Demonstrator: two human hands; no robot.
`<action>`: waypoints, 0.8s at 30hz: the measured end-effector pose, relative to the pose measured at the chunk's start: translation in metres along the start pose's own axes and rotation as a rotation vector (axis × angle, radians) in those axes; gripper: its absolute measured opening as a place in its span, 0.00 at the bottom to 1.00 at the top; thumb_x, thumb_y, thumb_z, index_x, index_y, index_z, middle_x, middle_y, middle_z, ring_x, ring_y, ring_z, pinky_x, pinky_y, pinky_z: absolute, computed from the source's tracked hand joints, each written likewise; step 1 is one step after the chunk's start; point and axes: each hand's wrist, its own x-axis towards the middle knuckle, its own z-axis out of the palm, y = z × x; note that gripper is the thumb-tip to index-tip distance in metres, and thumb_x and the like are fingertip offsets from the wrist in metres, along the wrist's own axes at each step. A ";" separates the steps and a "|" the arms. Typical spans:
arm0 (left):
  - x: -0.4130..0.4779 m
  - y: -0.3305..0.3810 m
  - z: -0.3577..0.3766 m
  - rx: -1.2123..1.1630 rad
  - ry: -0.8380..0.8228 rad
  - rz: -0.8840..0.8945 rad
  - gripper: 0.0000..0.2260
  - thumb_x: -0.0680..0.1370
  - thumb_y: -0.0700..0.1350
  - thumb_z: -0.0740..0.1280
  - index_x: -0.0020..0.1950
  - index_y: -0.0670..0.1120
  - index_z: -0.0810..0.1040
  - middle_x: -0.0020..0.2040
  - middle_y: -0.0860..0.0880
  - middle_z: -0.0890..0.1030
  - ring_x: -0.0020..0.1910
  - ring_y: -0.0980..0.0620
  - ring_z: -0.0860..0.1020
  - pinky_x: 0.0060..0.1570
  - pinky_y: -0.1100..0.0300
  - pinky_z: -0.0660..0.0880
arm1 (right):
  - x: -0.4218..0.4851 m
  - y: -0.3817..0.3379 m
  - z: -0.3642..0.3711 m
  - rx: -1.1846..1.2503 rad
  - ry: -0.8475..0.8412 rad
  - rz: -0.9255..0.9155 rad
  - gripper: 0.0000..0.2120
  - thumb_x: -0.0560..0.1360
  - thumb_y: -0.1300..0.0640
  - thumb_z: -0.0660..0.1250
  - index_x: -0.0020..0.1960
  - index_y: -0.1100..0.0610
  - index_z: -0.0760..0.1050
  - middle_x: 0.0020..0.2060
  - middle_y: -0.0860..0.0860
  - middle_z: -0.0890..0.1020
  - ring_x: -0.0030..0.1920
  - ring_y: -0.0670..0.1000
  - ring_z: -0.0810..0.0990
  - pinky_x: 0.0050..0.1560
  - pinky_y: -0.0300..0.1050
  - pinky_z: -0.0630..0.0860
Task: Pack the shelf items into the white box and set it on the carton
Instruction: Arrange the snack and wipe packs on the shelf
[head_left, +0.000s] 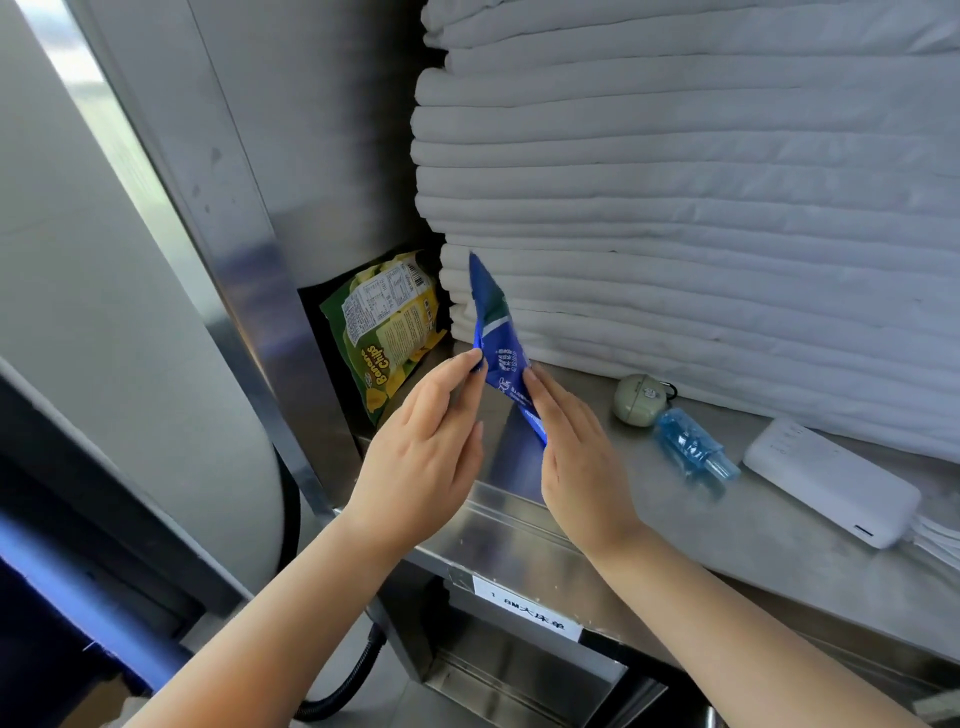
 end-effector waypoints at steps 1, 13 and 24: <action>-0.003 -0.001 0.001 -0.003 0.000 -0.027 0.20 0.78 0.42 0.59 0.69 0.36 0.69 0.67 0.44 0.65 0.66 0.51 0.66 0.65 0.64 0.62 | 0.000 0.001 -0.001 0.002 -0.004 -0.028 0.29 0.73 0.66 0.53 0.73 0.56 0.62 0.68 0.52 0.71 0.65 0.49 0.70 0.68 0.33 0.60; -0.050 -0.016 0.030 0.034 -0.309 -0.201 0.19 0.73 0.39 0.70 0.63 0.37 0.75 0.62 0.42 0.74 0.59 0.47 0.77 0.51 0.57 0.77 | -0.002 0.007 -0.004 -0.048 -0.201 0.006 0.17 0.70 0.71 0.67 0.54 0.58 0.81 0.51 0.51 0.83 0.52 0.52 0.81 0.55 0.41 0.74; -0.017 -0.013 0.038 -0.013 -0.226 -0.185 0.15 0.77 0.45 0.65 0.63 0.43 0.76 0.67 0.44 0.72 0.66 0.45 0.69 0.63 0.54 0.68 | 0.007 0.028 -0.007 -0.130 -0.502 0.053 0.20 0.80 0.51 0.59 0.70 0.52 0.68 0.71 0.48 0.67 0.72 0.47 0.63 0.67 0.41 0.63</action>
